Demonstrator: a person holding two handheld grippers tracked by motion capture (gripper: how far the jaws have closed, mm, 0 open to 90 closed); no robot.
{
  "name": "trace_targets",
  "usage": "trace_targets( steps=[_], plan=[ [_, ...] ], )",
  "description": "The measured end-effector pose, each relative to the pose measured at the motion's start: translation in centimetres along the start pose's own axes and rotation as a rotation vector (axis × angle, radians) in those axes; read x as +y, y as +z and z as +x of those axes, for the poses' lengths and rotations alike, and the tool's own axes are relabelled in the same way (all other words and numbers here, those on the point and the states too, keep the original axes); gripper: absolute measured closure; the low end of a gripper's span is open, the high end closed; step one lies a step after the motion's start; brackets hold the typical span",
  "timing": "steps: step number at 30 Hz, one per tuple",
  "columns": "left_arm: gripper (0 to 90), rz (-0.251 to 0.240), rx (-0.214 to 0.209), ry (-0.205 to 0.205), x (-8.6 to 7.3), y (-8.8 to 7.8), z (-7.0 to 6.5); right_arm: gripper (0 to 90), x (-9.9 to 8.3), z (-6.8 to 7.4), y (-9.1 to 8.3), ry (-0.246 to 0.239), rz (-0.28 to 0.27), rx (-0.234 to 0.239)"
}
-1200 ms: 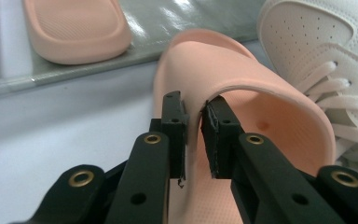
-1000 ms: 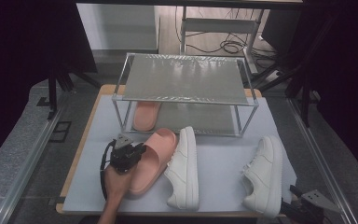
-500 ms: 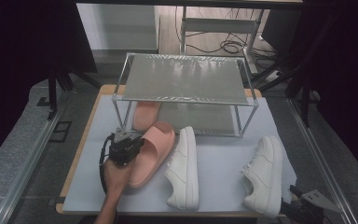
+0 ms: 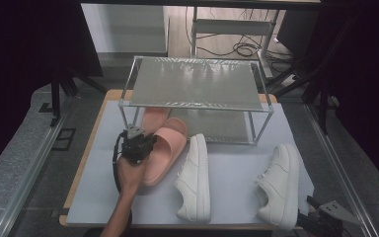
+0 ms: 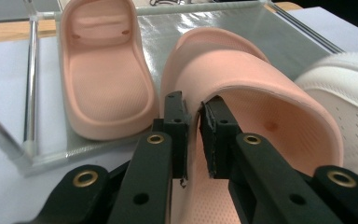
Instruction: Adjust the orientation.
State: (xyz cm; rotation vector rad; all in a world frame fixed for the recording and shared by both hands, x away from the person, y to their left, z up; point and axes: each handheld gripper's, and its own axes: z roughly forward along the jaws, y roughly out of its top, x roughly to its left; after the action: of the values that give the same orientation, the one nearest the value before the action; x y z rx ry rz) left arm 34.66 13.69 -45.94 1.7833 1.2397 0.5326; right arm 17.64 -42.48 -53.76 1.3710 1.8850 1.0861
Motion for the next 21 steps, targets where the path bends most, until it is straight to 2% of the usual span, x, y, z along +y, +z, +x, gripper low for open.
trace_targets(
  steps=[8,15,21],
  plan=[
    [81.1,-0.01,0.017,-0.014,0.6,1.9,-0.1,26.4,0.0,0.0,0.0,0.0,0.0,0.0],
    [80.8,-0.03,0.035,-0.053,0.7,3.7,0.0,26.3,0.0,0.0,0.0,0.0,0.0,0.002],
    [80.5,-0.043,0.068,-0.062,0.9,4.8,-0.2,26.3,0.0,0.0,0.0,-0.001,-0.001,0.002]
  ],
)
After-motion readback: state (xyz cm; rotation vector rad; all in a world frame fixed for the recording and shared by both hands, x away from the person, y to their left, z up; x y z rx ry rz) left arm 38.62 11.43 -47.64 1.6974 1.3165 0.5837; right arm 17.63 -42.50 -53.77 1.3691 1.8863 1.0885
